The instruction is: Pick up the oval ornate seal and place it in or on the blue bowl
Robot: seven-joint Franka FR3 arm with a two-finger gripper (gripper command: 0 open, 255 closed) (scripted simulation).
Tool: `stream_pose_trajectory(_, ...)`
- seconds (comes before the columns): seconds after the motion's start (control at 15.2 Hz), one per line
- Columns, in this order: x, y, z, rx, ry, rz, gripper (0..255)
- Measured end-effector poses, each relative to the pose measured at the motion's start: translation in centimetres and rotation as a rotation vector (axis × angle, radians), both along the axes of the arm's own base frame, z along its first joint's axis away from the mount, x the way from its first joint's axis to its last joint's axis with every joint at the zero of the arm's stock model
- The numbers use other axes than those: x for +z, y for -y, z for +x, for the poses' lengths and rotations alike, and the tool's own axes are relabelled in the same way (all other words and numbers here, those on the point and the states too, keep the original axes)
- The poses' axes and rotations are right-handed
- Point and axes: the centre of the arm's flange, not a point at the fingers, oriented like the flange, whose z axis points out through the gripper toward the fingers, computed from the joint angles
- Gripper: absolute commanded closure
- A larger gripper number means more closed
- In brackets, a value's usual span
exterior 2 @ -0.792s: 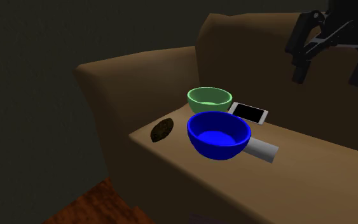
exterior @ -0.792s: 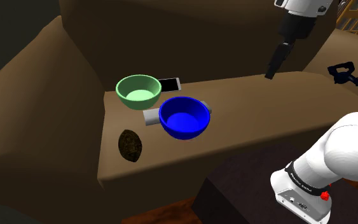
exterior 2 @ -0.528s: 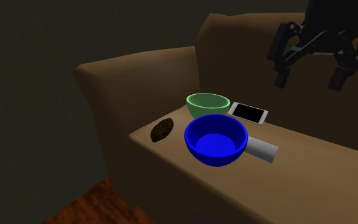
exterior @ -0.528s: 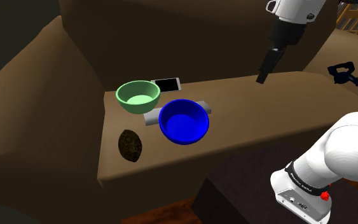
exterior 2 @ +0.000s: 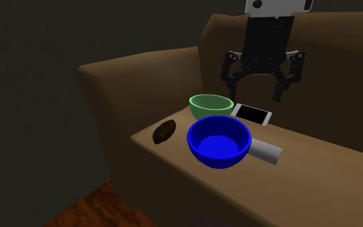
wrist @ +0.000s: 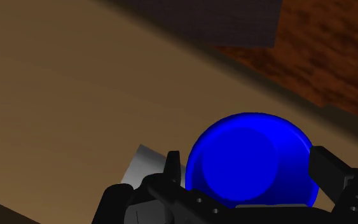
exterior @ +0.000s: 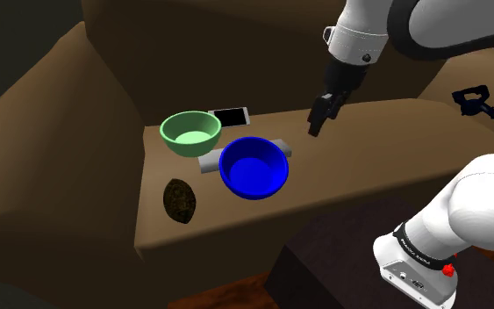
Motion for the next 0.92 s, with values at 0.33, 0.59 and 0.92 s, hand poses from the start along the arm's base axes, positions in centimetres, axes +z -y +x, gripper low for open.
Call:
stream_pose_trajectory(0.33,-3.6,-5.1,2.0,-0.03,0.032,-0.024,0)
stream_pose_trajectory(0.59,-6.3,-9.4,4.2,-0.053,0.058,-0.043,0)
stream_pose_trajectory(0.92,-9.5,-14.7,6.8,-0.081,0.088,-0.066,0)
